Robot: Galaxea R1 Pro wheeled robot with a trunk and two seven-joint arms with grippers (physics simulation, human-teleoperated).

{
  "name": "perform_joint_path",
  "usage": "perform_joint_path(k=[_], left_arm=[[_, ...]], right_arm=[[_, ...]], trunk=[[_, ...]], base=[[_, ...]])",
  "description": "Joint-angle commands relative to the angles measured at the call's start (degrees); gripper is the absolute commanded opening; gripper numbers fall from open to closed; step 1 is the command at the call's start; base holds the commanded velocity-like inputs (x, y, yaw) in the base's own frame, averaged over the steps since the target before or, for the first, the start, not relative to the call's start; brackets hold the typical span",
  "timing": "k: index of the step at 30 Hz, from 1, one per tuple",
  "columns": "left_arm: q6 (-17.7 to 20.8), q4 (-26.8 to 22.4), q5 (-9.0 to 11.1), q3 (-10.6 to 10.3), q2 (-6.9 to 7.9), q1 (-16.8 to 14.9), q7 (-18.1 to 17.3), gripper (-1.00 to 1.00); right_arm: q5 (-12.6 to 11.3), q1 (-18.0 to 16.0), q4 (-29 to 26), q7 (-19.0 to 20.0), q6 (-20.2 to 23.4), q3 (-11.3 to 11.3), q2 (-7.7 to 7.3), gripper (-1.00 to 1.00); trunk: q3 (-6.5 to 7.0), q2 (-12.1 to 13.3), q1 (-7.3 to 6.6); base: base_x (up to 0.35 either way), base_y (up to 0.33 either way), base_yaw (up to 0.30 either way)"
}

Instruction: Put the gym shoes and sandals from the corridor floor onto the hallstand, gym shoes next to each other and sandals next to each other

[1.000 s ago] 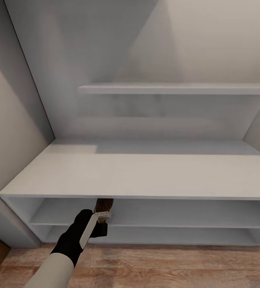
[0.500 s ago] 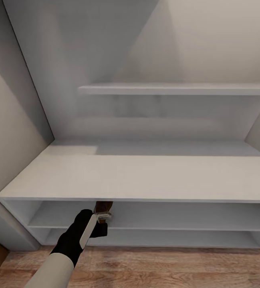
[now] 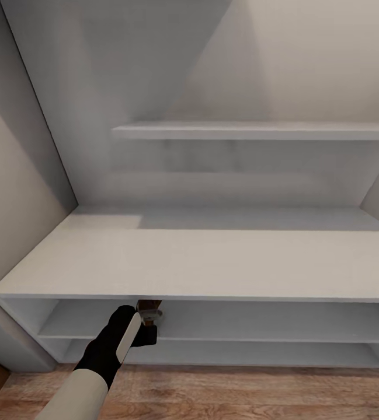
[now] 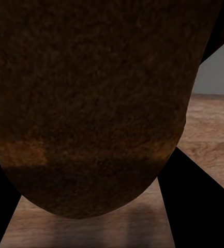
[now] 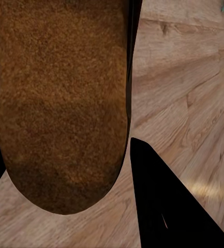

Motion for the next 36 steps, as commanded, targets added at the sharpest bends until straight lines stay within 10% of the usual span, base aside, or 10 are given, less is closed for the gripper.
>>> perform_joint_path(k=[1, 36], left_arm=[[0.0, 0.0, -0.3, 0.0, 0.02, 0.0, 0.0, -1.00], [0.0, 2.1, -0.2, 0.0, -0.02, 0.0, 0.0, -1.00]], right_arm=[[-0.2, 0.0, 0.0, 0.0, -0.1, 0.0, 0.00, -1.00], [-0.2, 0.0, 0.0, 0.0, -0.1, 0.0, 0.06, -1.00]], trunk=[[0.00, 0.0, 0.01], [0.00, 0.0, 0.01]], base=[[0.007, 0.001, 0.000], [0.001, 0.000, 0.000]])
